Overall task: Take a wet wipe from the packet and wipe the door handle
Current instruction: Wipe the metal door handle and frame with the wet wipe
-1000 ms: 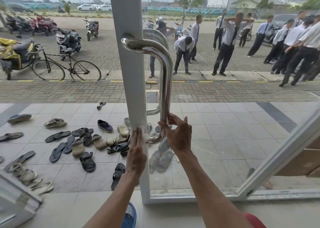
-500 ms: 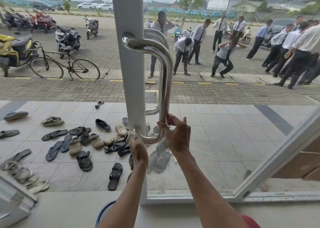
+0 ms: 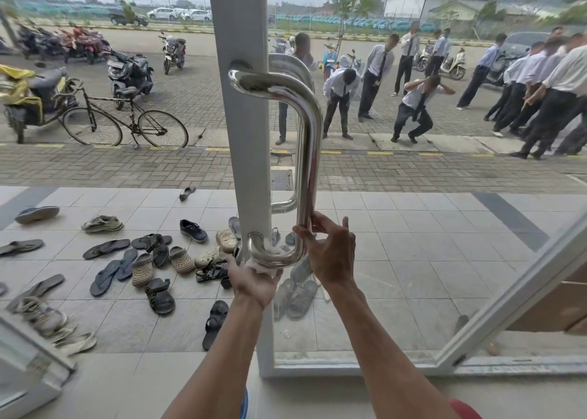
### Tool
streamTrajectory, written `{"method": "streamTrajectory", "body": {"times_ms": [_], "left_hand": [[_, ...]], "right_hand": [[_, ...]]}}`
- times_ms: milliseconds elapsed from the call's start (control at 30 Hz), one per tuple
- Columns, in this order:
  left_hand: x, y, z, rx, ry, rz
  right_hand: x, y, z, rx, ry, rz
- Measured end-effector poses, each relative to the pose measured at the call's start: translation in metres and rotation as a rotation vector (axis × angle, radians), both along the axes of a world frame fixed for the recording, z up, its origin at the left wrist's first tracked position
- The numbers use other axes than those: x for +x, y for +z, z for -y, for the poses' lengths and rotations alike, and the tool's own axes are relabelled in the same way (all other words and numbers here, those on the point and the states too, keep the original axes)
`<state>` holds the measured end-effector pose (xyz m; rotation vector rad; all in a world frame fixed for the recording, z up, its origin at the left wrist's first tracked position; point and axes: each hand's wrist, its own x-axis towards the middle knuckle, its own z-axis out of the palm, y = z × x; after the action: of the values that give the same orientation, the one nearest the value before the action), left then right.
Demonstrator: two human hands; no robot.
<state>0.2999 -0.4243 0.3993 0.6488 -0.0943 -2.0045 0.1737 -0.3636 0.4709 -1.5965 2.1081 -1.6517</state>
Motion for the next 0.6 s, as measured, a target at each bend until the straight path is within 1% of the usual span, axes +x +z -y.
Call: {"method": "streamTrajectory", "body": {"times_ms": [67, 167, 233, 267, 300, 367, 500, 600], "left_hand": [[-0.009, -0.009, -0.018, 0.008, -0.068, 0.06], [-0.005, -0.004, -0.019, 0.069, -0.13, 0.051], [0.009, 0.004, -0.001, 0.117, -0.114, 0.037], [0.015, 0.008, 0.007, 0.132, -0.101, 0.0], [0.018, 0.01, 0.014, 0.135, -0.093, -0.035], [0.013, 0.012, 0.014, 0.11, -0.084, -0.045], [-0.011, 0.003, -0.009, 0.087, -0.111, 0.019], [-0.001, 0.004, -0.004, 0.106, -0.206, 0.078]], "right_hand": [[0.001, 0.001, -0.001, -0.002, -0.006, 0.007], [0.002, 0.001, -0.002, -0.012, -0.003, 0.005], [0.003, 0.002, -0.002, -0.008, -0.004, 0.002], [0.002, 0.003, -0.002, -0.006, -0.005, 0.003], [0.001, 0.003, -0.002, -0.005, -0.002, 0.005], [0.001, 0.003, -0.002, -0.006, 0.007, -0.008], [0.002, 0.001, -0.001, -0.012, -0.004, -0.035], [0.002, 0.0, -0.002, -0.018, -0.01, -0.038]]}}
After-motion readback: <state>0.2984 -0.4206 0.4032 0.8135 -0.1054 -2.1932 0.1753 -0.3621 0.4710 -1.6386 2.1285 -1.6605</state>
